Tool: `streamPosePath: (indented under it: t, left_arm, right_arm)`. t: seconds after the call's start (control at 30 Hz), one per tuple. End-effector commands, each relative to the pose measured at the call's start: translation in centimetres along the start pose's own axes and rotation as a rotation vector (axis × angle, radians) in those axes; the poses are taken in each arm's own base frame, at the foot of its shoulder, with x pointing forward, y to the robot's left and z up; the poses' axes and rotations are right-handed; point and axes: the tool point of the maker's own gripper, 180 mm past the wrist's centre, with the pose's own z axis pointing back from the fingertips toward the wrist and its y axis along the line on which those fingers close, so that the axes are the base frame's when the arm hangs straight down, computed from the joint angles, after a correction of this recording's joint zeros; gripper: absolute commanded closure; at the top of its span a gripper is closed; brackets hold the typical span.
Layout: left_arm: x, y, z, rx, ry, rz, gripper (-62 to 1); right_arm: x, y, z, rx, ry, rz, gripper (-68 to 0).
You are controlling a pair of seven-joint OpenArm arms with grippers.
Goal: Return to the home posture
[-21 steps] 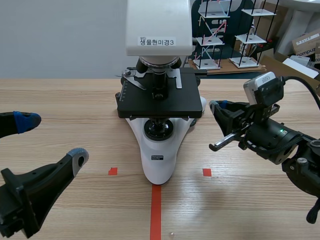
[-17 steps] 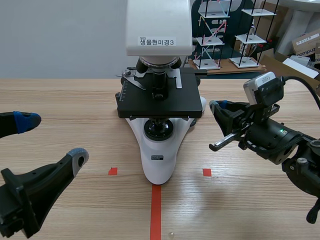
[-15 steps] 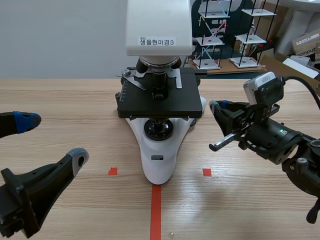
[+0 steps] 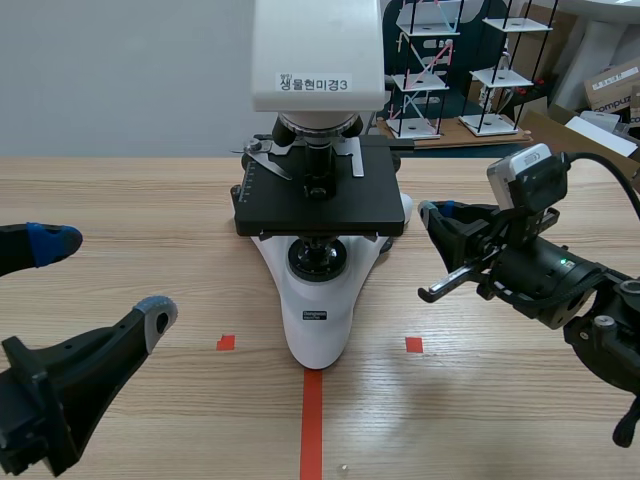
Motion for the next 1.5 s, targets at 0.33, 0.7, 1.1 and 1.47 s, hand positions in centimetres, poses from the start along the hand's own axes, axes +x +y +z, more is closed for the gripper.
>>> streamPosePath:
  t: [0.33,0.7,1.1,1.47]
  left_arm:
    - [0.9,-0.1,-0.1,0.003,-0.035,0.005,-62.3]
    - [0.9,-0.1,-0.1,0.003,-0.035,0.005,-62.3]
    - [0.9,-0.1,-0.1,0.003,-0.035,0.005,-62.3]
    - [0.9,-0.1,-0.1,0.003,-0.035,0.005,-62.3]
  right_arm:
    - [1.1,-0.4,-0.3,0.000,-0.033,0.008,-2.0]
    - [1.8,-0.2,0.1,0.014,-0.042,0.026,-14.0]
    - [4.0,2.0,5.9,0.018,-0.054,0.046,-60.4]
    - [5.3,5.6,11.9,0.009,0.011,0.029,-67.9]
